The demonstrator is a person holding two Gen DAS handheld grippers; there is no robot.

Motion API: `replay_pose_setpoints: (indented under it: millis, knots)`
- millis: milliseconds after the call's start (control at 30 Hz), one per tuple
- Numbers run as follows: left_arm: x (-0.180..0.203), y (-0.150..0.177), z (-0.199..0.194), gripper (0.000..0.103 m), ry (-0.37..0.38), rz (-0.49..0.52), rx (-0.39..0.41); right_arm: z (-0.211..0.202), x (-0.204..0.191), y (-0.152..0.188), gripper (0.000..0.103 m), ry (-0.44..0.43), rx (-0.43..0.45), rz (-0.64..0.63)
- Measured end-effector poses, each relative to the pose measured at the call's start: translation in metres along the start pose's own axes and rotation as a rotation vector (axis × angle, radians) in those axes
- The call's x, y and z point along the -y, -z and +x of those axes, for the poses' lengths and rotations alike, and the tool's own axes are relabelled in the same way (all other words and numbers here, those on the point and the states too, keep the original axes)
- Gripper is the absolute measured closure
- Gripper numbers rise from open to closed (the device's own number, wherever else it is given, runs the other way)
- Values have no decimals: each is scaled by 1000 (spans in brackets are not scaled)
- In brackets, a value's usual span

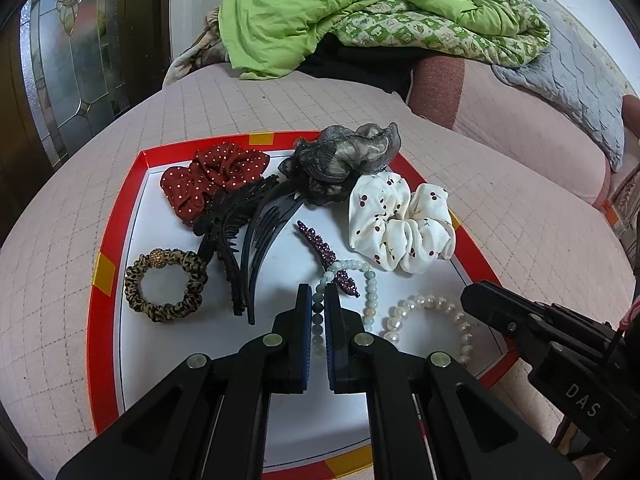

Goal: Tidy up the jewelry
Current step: 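Open left tool releasing green bracelet in tray while right tool releases pearl bracelet, then move both tools back to the bed and grasp the black hair tie with right tool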

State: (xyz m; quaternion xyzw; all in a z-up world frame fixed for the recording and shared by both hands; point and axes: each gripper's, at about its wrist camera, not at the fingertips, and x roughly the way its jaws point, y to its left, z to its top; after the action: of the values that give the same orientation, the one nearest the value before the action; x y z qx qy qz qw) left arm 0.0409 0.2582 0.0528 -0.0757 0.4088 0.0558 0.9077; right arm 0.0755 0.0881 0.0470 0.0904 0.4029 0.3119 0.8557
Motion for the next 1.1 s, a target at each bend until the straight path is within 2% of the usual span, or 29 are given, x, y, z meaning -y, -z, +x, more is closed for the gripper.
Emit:
replay_pose_setpoints:
  millis: [367,433,500,700,933,1100]
  knots:
    - [-1,-2,-6,97,-14,-4,25,-9,-3,-2,91,-7,16,3]
    - [1,-3,-9,91,-9,-7,33,-12,-3,-2,91,-9,18,8]
    - [2,-2,-12,78,-15,-5,47,-16,-3,-2,91,-9,22,11]
    - [12,0,-21,78,-9,-1,76,-33,-1,-4,91,-13,39,22]
    - [47,9,-33,78,33,59,119,-71,12,-3,91,7,78,49]
    - [83,19,-41,78,76,149,154,-105,38,1,90,30,111,98]
